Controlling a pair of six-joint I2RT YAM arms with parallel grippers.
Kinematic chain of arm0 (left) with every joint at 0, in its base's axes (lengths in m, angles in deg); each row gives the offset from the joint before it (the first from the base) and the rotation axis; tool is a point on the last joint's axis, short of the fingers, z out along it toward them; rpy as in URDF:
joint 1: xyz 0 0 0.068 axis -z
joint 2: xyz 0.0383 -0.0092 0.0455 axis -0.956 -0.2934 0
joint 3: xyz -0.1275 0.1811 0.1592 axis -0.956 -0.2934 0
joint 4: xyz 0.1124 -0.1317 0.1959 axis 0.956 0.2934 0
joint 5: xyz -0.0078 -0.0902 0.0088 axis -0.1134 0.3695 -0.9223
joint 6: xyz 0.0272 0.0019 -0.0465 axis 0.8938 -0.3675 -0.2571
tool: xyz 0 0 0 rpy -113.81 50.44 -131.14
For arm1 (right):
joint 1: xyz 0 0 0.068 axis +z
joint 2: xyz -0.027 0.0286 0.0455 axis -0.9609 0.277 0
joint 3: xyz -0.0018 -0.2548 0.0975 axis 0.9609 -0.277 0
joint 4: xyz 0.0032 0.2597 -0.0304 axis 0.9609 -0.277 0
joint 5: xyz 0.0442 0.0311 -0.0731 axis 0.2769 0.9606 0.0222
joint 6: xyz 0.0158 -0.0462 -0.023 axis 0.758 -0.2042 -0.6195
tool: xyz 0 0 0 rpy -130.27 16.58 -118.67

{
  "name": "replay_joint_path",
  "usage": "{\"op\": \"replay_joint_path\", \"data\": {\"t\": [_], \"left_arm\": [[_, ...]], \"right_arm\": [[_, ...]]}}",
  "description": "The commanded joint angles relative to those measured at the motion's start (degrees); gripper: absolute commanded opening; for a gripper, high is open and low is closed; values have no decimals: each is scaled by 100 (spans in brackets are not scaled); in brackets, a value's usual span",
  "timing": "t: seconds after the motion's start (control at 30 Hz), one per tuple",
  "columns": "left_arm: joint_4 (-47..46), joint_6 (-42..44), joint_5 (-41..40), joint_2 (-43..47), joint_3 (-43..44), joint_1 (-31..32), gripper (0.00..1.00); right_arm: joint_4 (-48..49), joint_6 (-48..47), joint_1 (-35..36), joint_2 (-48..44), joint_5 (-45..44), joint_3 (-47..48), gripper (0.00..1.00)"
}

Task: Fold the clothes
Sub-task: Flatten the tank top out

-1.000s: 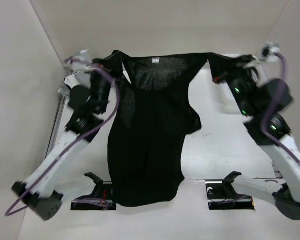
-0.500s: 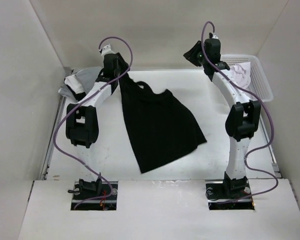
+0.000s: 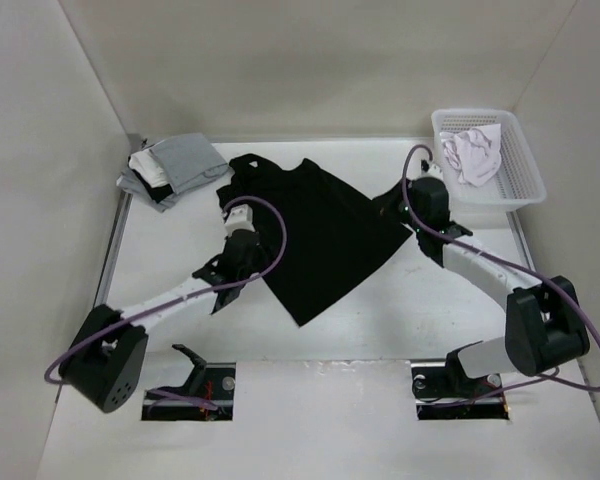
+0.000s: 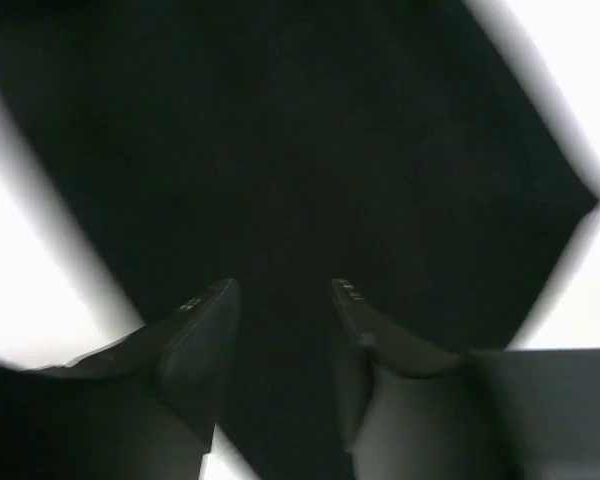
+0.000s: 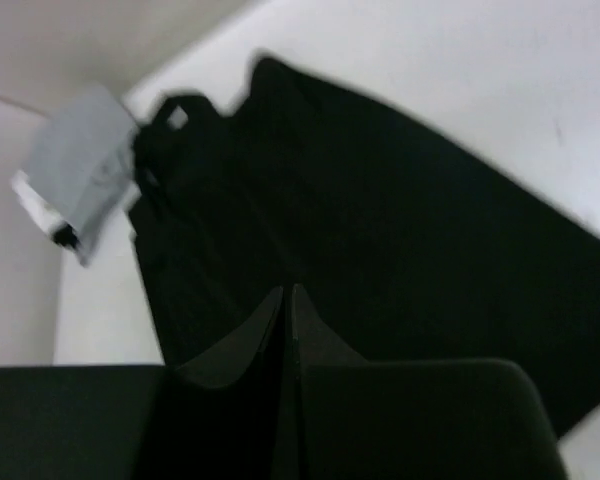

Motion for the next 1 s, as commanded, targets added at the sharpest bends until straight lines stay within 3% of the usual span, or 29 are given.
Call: {"op": "replay_joint_path", "data": {"t": [0.0, 0.07, 0.17, 0.43, 0.57, 0.73, 0.8, 0.97], "left_arm": [[329, -326, -978, 962, -436, -373, 48], [365, -423, -1049, 1218, -532, -462, 52], [356, -476, -1023, 1168, -594, -366, 51], [-512, -915, -206, -387, -656, -514, 47], [-909, -1126, 224, -1178, -419, -786, 38], [-1208, -1372, 752, -1821, -383, -1366, 13], [-1339, -1521, 858, -1892, -532, -1805, 6], [-1552, -1794, 1069, -1708, -341, -2404, 7]], "right_arm": [[699, 65, 116, -248, -387, -538, 18], [533, -5, -33, -91, -484, -600, 31], [286, -67, -366, 146, -616, -714, 40], [102, -76, -1035, 691, -651, -926, 41], [154, -50, -1062, 736, -651, -934, 36], [145, -6, -852, 517, -449, -1031, 13], [110, 3, -702, 280, -396, -1171, 9], [67, 170, -53, -616, -142, -1768, 7]]}}
